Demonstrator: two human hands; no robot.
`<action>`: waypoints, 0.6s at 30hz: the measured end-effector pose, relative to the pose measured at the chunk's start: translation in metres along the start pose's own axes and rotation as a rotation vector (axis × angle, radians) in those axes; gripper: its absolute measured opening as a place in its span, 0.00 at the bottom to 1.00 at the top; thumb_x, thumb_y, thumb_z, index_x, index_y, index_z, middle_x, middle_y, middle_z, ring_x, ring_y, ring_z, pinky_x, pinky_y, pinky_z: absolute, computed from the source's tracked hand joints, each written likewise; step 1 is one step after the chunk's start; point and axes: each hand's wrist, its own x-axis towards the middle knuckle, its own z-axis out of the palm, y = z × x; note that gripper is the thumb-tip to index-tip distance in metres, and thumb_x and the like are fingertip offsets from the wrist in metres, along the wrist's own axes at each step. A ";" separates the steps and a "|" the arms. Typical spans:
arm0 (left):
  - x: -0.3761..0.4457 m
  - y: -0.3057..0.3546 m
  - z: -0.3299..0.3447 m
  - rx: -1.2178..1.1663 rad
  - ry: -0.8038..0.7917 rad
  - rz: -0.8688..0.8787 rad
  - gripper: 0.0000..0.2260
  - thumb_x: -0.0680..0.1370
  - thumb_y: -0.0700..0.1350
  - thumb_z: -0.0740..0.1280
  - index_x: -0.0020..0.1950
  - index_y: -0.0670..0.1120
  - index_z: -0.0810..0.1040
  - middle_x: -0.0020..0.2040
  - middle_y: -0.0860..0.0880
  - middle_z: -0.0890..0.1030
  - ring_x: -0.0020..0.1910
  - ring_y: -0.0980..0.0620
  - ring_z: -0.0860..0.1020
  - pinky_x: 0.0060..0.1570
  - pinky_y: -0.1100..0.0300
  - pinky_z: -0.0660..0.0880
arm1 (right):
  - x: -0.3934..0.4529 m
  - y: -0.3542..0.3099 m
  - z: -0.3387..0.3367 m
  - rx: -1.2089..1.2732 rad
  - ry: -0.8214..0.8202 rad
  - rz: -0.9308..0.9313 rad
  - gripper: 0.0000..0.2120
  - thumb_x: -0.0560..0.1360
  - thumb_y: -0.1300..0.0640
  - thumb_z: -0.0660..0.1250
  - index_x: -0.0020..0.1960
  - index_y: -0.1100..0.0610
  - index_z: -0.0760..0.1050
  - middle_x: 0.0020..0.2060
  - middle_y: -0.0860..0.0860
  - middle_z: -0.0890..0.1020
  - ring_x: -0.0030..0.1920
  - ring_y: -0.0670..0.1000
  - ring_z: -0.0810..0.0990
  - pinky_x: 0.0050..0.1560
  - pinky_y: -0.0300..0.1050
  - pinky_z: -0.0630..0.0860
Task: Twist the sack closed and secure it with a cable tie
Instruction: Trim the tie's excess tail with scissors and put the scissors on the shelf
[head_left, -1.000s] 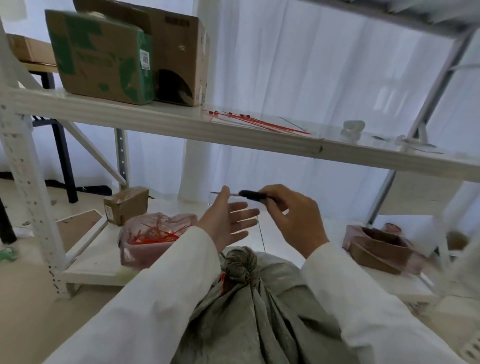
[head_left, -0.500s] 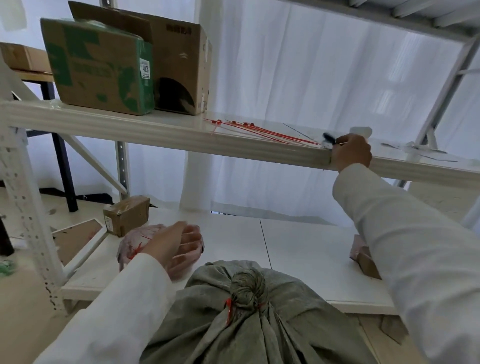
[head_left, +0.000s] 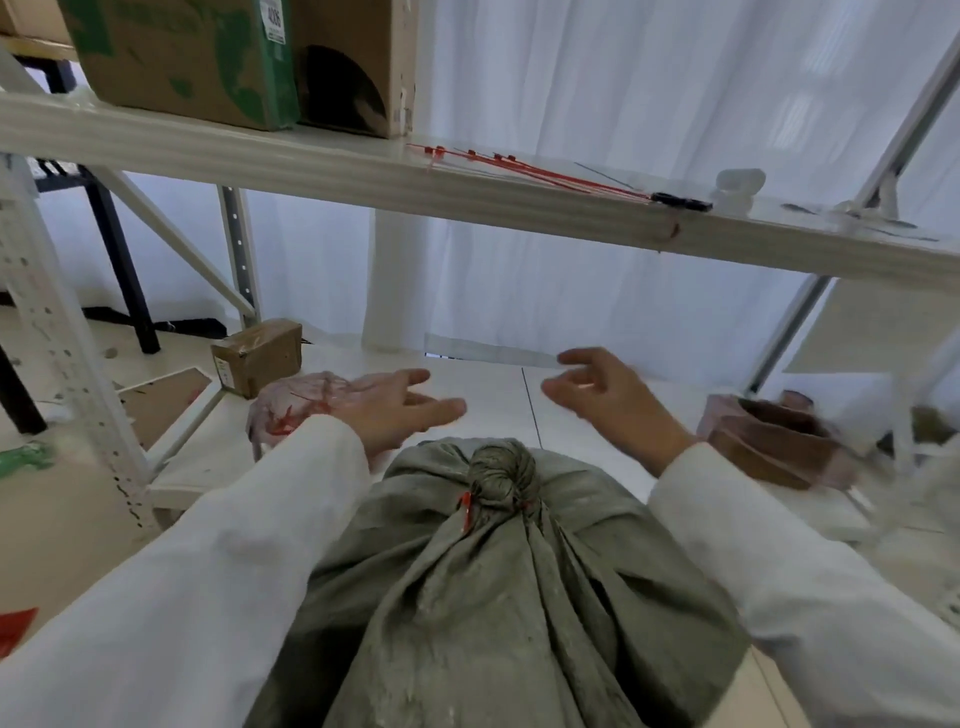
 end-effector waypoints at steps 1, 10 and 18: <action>-0.001 -0.002 0.005 0.223 -0.122 0.001 0.54 0.58 0.70 0.70 0.75 0.51 0.49 0.70 0.48 0.69 0.68 0.49 0.69 0.66 0.51 0.67 | -0.011 0.010 0.015 -0.053 -0.165 0.080 0.29 0.69 0.46 0.73 0.65 0.51 0.66 0.57 0.50 0.77 0.53 0.47 0.77 0.55 0.43 0.74; -0.035 -0.023 0.056 0.964 -0.256 -0.001 0.66 0.57 0.64 0.76 0.70 0.52 0.23 0.78 0.50 0.40 0.77 0.49 0.44 0.74 0.41 0.44 | -0.033 0.034 0.069 -0.124 -0.235 0.193 0.43 0.61 0.48 0.79 0.70 0.56 0.63 0.60 0.48 0.75 0.59 0.47 0.74 0.61 0.39 0.68; -0.021 -0.023 0.048 0.993 -0.159 0.110 0.57 0.62 0.58 0.75 0.75 0.54 0.36 0.77 0.48 0.55 0.75 0.46 0.57 0.71 0.47 0.58 | -0.039 0.023 0.072 -0.232 -0.044 0.168 0.36 0.55 0.43 0.72 0.59 0.56 0.69 0.52 0.52 0.78 0.56 0.54 0.74 0.57 0.48 0.73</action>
